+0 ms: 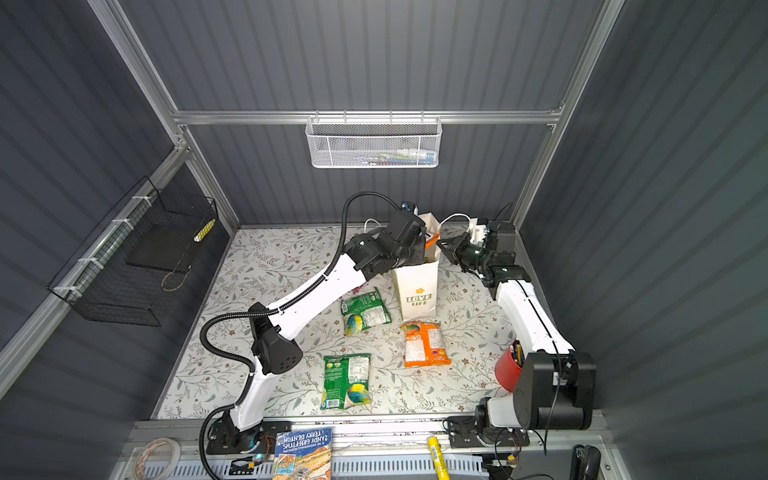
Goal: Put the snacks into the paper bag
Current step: 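Open the left gripper to drop the multicolour bag into the paper bag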
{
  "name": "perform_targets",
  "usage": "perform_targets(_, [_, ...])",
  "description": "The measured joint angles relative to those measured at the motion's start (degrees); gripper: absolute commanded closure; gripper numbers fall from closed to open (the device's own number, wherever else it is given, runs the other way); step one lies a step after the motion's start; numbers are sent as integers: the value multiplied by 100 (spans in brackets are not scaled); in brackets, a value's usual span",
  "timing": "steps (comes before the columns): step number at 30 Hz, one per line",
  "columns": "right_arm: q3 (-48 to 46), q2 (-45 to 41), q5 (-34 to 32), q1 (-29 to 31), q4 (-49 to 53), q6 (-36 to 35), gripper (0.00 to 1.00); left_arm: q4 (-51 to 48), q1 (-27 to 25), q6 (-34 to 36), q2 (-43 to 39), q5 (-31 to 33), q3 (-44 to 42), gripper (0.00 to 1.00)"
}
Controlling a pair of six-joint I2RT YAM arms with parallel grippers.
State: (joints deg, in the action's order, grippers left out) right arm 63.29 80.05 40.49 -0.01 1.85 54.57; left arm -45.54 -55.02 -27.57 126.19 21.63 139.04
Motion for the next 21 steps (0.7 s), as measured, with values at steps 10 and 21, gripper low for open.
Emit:
perform_targets(10, [-9,-181,0,17,133,-83,100,-352,0,61,0,306,-146,100])
perform_targets(21, [-9,-354,-31,28,299,-234,100,-229,-2,271,247,68,31,86])
